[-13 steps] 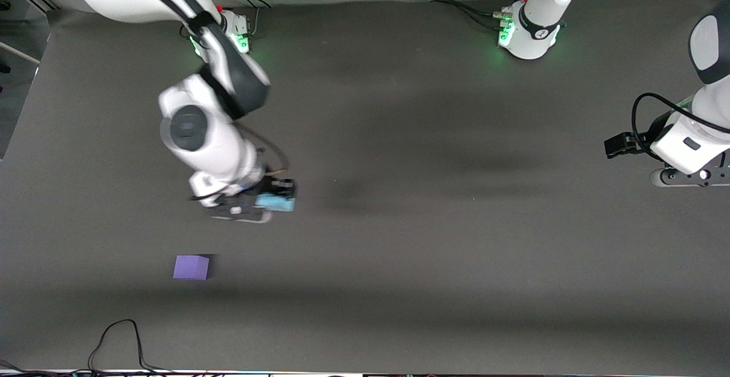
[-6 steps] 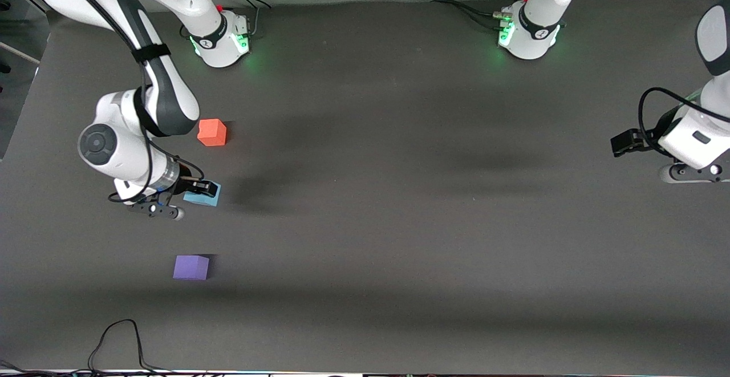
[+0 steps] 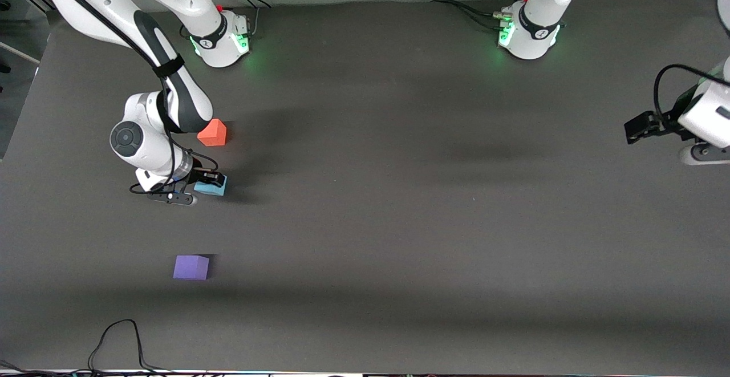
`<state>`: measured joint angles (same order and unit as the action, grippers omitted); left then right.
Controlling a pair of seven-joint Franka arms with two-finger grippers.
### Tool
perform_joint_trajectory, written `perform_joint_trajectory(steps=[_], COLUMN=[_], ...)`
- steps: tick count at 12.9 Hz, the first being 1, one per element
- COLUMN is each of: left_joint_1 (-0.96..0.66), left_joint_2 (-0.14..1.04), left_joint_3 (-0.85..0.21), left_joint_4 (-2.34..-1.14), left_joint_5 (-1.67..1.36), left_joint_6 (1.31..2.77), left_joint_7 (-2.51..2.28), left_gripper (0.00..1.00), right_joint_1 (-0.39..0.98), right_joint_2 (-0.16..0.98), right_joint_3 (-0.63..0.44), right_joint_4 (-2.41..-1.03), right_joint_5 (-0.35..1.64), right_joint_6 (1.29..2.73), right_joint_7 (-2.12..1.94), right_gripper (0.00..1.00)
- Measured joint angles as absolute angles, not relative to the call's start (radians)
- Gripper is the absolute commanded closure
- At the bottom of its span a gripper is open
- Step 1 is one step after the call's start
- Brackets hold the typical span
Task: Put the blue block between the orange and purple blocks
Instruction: 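Lower the blue block between orange and purple blocks, open the right gripper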
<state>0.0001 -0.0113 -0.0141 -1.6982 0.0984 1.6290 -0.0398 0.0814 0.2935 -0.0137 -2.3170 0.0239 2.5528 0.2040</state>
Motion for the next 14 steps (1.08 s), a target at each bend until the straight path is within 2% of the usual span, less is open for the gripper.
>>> perform_joint_trajectory(steps=[2, 3, 4, 5, 11, 14], left_joint_1=[0.002, 0.001, 0.000, -0.002, 0.000, -0.002], left_joint_2=[-0.018, -0.016, -0.015, -0.015, -0.015, -0.014], left_joint_3=[-0.014, -0.015, -0.020, -0.028, -0.025, -0.030], left_joint_4=[-1.695, -1.695, -1.695, -1.695, -1.693, -1.693], left_joint_5=[0.098, 0.098, 0.097, 0.097, 0.096, 0.094], left_joint_6=[1.627, 1.627, 1.627, 1.627, 1.631, 1.628], left_joint_7=[-0.040, -0.040, -0.040, -0.042, -0.042, -0.041], left_gripper=[0.00, 0.00, 0.00, 0.00, 0.00, 0.00], right_joint_1=[0.081, 0.081, 0.081, 0.081, 0.082, 0.082], right_joint_2=[0.316, 0.326, 0.332, 0.331, 0.321, 0.216], right_joint_3=[-0.039, -0.043, -0.043, -0.043, -0.043, -0.046], right_joint_4=[-2.317, -2.318, -2.317, -2.317, -2.309, -2.266], right_joint_5=[0.024, 0.024, 0.024, 0.024, 0.025, 0.028], right_joint_6=[2.576, 2.583, 2.589, 2.590, 2.596, 2.480], right_joint_7=[0.151, 0.145, 0.144, 0.144, 0.145, 0.147], right_gripper=[0.51, 0.48, 0.37, 0.00, 0.00, 0.00])
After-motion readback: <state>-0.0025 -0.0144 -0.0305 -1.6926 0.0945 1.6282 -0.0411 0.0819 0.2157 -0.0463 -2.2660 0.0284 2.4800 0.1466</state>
